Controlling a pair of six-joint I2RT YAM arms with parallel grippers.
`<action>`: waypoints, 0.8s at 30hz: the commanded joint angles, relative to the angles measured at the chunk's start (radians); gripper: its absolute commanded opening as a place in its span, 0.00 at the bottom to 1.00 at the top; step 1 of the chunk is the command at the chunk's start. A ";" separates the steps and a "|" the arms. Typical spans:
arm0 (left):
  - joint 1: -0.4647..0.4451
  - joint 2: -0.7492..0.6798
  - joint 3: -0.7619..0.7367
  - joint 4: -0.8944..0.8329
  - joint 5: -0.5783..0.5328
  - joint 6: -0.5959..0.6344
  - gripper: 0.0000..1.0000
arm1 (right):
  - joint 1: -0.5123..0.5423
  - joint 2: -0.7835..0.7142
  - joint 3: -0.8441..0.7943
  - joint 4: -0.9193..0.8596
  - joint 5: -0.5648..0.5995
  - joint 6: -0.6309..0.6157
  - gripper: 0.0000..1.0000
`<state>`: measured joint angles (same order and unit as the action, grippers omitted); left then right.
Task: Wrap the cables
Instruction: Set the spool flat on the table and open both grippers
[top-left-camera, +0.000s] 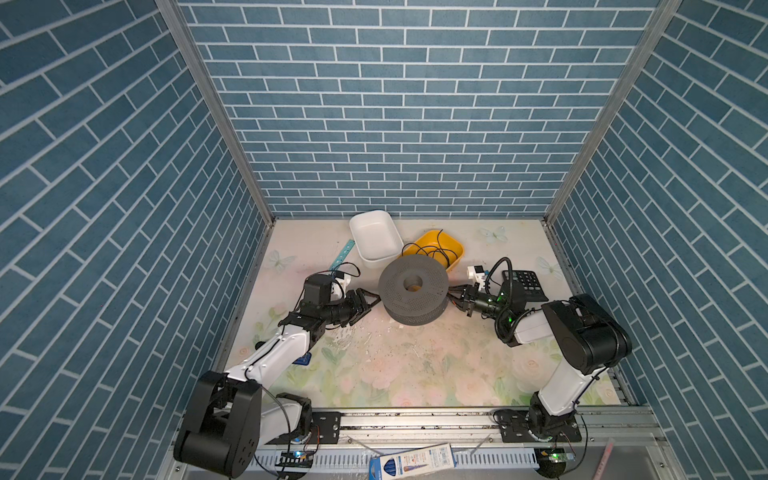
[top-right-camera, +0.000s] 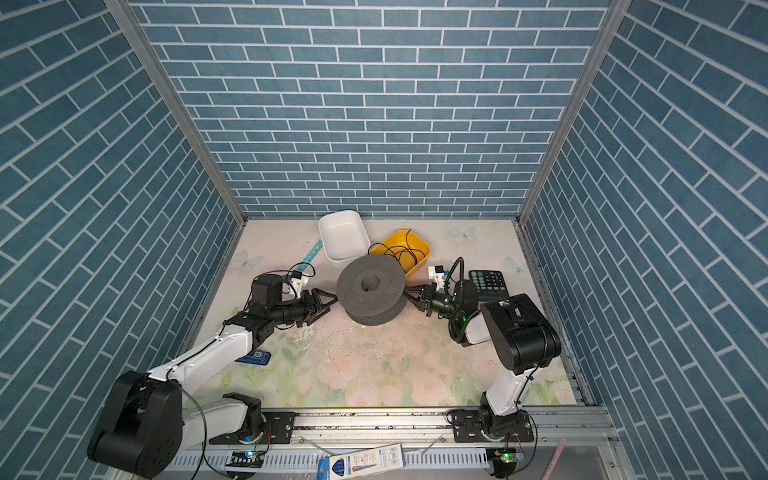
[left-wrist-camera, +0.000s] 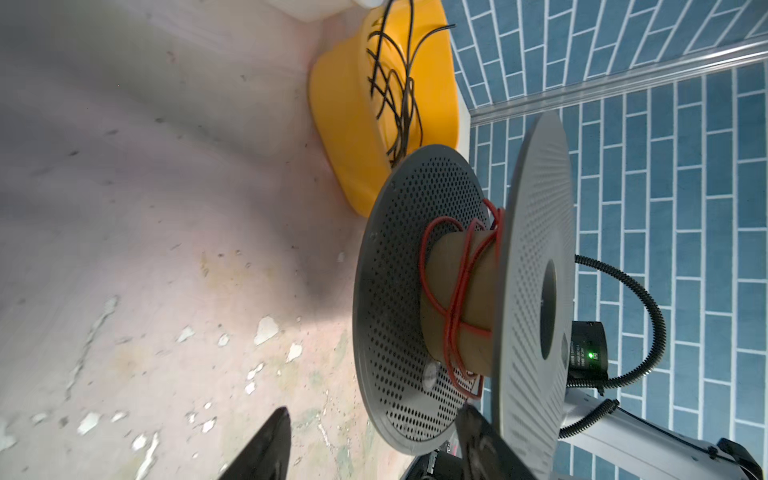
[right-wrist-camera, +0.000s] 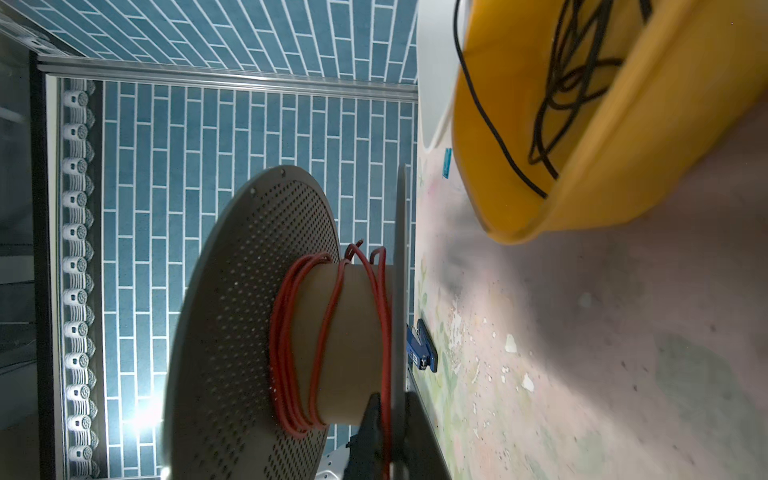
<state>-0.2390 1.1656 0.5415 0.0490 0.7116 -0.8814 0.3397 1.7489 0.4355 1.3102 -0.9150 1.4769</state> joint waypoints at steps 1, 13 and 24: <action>0.022 -0.064 0.012 -0.163 -0.071 0.106 0.67 | 0.007 0.004 -0.053 0.087 -0.003 -0.033 0.00; 0.058 -0.056 0.087 -0.229 -0.077 0.153 0.70 | 0.036 0.151 -0.086 0.087 0.023 -0.136 0.00; 0.063 -0.016 0.130 -0.252 -0.063 0.181 0.72 | 0.033 0.305 -0.024 0.083 0.029 -0.223 0.04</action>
<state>-0.1844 1.1450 0.6422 -0.1684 0.6506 -0.7353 0.3721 2.0113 0.3824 1.3720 -0.8974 1.3018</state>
